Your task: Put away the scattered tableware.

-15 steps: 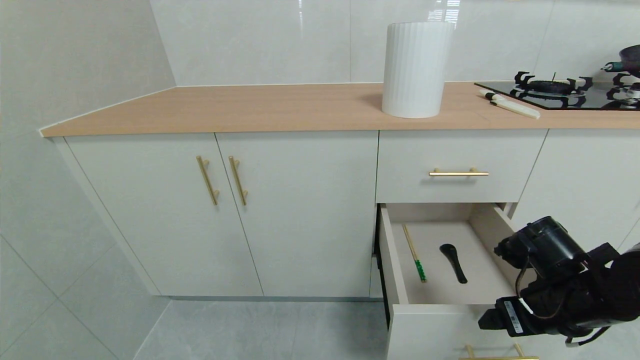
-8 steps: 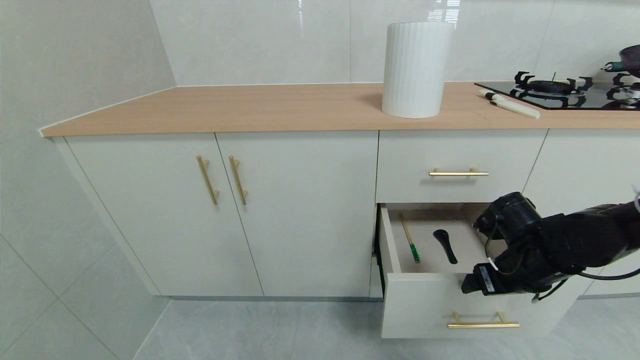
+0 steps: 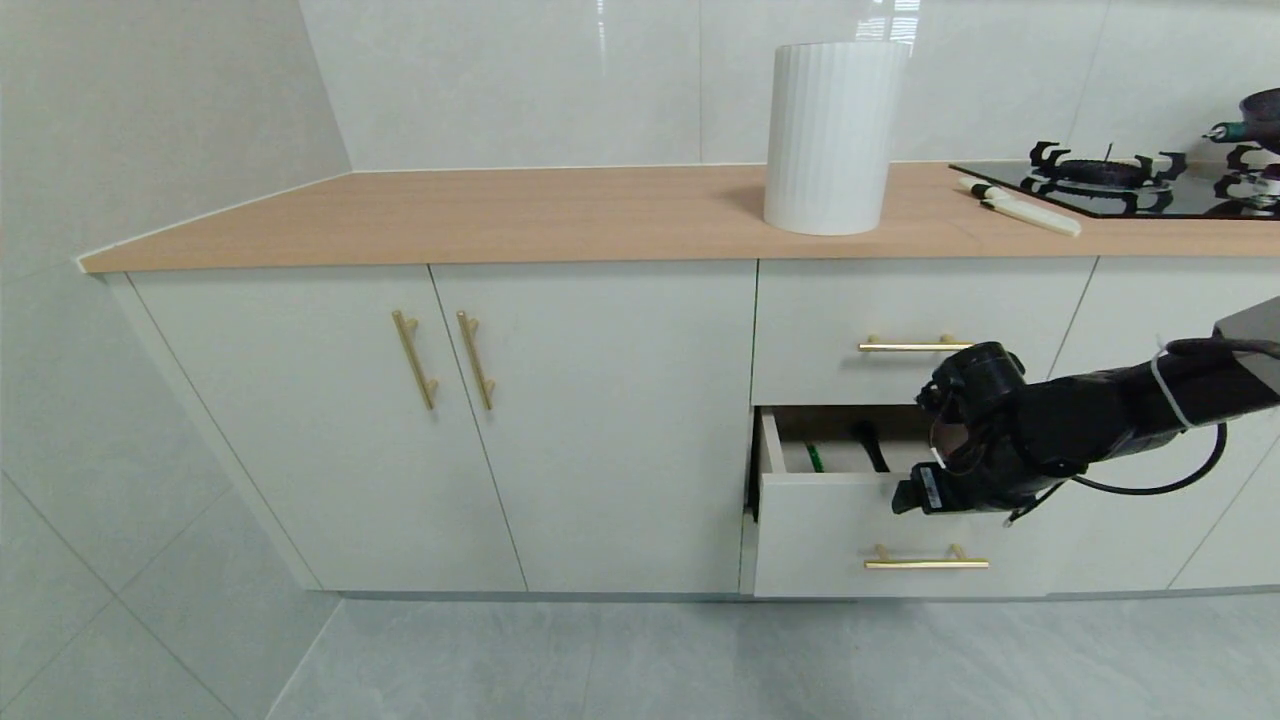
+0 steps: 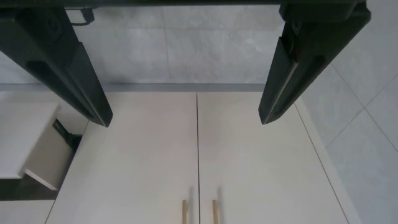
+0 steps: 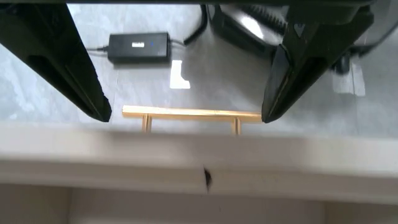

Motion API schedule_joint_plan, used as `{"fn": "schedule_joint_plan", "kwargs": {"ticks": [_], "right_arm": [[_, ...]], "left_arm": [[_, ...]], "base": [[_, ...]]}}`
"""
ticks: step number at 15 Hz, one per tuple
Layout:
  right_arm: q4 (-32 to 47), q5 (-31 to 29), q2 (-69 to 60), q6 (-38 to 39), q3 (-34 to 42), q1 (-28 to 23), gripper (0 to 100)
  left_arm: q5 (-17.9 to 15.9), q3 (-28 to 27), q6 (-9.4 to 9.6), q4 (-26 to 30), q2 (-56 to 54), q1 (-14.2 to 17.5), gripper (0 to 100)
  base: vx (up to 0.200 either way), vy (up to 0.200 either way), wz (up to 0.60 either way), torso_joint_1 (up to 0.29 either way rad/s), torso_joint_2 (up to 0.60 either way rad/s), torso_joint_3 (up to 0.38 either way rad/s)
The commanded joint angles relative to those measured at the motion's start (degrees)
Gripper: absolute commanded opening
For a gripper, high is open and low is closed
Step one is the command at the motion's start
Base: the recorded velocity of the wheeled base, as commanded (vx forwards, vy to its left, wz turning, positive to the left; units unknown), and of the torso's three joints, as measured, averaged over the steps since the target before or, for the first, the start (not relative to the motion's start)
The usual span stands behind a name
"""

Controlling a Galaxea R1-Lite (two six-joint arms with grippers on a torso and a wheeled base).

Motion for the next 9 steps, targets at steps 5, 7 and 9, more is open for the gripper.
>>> {"fn": "schedule_joint_plan", "kwargs": {"ticks": [5, 7, 9], "right_arm": [[-0.1, 0.1, 6.4, 0.1, -9.5, -1.8, 100], [-2.7, 0.0, 7.5, 0.1, -9.6, -1.9, 100], [-6.1, -0.3, 8.2, 0.1, -9.1, -2.1, 100]], "left_arm": [[0.0, 0.0, 0.00, 0.0, 0.1, 0.0, 100], [0.0, 0.0, 0.09, 0.0, 0.1, 0.0, 100], [0.0, 0.0, 0.00, 0.0, 0.1, 0.0, 100]], "base": [[0.000, 0.000, 0.00, 0.000, 0.00, 0.000], [0.000, 0.000, 0.00, 0.000, 0.00, 0.000], [0.000, 0.000, 0.00, 0.000, 0.00, 0.000]]}}
